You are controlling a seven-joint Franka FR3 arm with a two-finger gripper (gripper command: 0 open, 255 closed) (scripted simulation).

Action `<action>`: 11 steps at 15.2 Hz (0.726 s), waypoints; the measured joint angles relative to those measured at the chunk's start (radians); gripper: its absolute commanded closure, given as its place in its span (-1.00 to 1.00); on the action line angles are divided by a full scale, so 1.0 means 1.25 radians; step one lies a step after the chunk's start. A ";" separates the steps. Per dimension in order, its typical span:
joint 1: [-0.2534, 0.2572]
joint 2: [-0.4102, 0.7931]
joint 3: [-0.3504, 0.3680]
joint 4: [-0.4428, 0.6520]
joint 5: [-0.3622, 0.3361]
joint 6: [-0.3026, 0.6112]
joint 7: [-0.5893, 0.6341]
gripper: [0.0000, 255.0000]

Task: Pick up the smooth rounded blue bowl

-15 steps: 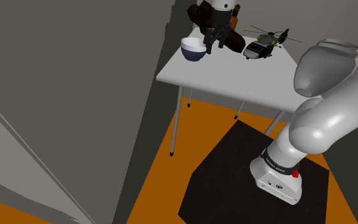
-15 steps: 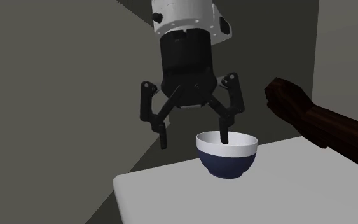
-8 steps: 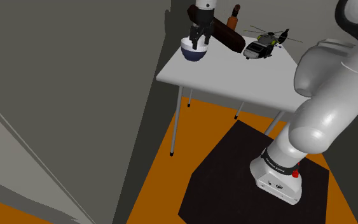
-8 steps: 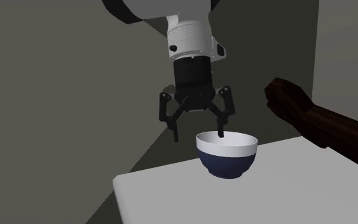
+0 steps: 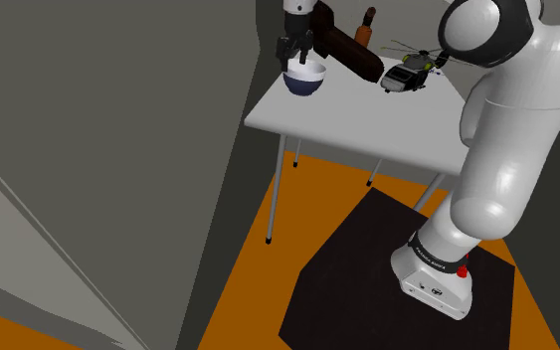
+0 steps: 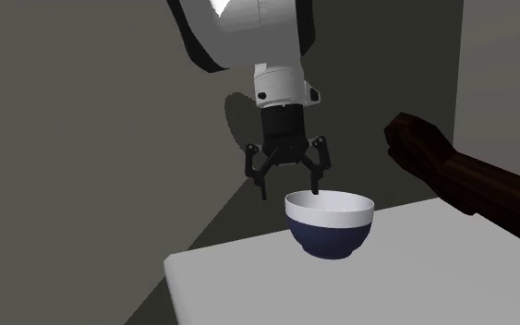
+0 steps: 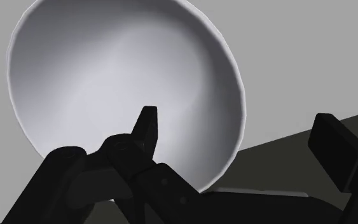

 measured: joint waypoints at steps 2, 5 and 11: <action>-0.001 0.013 0.000 -0.005 0.001 0.018 0.000 -1.00; -0.002 0.022 0.000 -0.025 0.002 0.048 0.000 -1.00; -0.001 0.020 0.001 -0.054 0.001 0.075 0.003 1.00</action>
